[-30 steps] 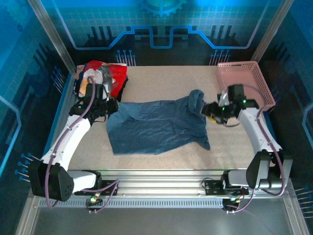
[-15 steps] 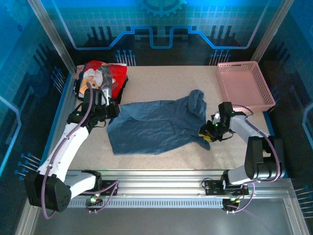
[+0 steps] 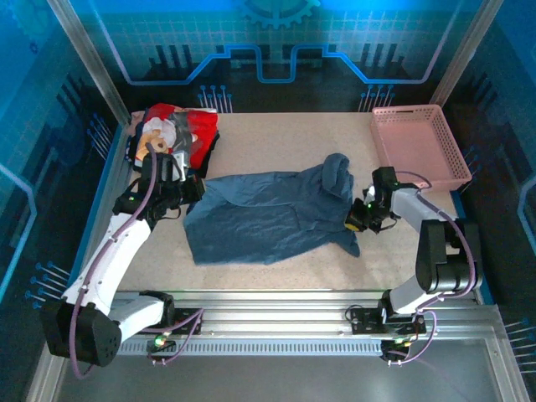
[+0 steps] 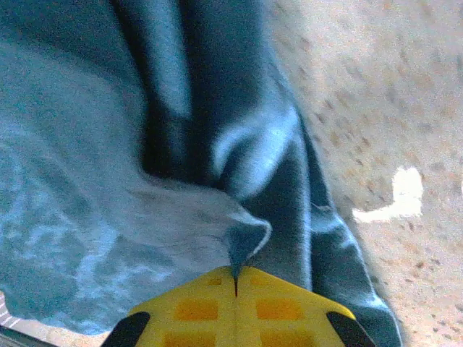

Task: Fold and stack the t-shirts

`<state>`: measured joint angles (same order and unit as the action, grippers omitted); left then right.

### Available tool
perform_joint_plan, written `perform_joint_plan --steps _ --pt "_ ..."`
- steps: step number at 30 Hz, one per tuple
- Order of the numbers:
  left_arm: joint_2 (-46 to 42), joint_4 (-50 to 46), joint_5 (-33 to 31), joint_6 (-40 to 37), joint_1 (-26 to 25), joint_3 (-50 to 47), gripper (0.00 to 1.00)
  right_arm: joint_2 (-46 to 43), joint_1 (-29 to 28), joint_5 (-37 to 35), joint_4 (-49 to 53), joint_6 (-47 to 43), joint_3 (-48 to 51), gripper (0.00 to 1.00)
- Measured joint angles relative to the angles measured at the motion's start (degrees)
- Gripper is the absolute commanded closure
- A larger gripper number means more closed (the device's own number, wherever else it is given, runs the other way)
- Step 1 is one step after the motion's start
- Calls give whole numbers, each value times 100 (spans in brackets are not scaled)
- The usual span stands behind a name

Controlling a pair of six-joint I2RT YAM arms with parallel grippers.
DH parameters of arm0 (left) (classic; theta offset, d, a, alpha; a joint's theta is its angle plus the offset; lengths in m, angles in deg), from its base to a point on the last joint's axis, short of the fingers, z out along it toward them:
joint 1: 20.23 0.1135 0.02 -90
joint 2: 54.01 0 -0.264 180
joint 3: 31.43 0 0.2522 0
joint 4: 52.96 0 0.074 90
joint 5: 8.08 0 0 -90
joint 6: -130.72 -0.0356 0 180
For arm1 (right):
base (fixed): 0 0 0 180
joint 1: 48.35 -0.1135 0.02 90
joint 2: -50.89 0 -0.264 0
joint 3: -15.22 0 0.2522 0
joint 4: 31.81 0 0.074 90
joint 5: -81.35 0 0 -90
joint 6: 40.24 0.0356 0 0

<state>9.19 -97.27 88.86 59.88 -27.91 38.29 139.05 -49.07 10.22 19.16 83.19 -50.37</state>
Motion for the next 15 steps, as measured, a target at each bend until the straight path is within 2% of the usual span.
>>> perform_joint_plan --steps 8,15 --pt "-4 -208 7 44 7 389 100 -1128 103 542 66 315 -1263 100" --pt "42 -374 109 192 221 2188 100 -1969 686 1447 -205 964 -2632 100"
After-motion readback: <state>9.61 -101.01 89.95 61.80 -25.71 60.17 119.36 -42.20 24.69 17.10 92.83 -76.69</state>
